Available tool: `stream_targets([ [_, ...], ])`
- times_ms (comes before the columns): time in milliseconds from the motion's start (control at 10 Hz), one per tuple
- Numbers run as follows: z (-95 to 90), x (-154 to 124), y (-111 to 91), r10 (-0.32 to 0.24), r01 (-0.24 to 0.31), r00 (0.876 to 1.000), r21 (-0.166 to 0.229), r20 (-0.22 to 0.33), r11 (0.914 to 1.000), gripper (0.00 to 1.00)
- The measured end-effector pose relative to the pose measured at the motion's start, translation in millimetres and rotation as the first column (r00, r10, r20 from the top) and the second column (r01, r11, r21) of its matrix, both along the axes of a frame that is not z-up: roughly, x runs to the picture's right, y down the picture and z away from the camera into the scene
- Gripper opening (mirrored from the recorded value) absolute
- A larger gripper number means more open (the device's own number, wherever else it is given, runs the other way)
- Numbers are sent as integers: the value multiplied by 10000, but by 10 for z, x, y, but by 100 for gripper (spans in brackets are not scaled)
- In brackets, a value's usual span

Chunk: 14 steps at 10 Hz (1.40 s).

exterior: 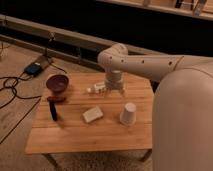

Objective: Place the ceramic cup over the eraser

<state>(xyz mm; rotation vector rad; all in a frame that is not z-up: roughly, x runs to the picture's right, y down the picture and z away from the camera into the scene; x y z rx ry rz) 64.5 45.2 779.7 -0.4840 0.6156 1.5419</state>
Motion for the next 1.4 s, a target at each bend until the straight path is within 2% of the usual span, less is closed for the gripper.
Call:
stream_targets([
  [300, 18, 305, 76, 340, -335, 9990, 166, -306, 9993, 65],
  [600, -38, 585, 253, 674, -668, 9953, 114, -692, 9977, 65],
  [1000, -45, 647, 521, 917, -937, 9934, -269, -688, 9952, 65],
  [1400, 48, 706, 712, 1072, -1115, 9919, -641, -683, 9917, 65],
])
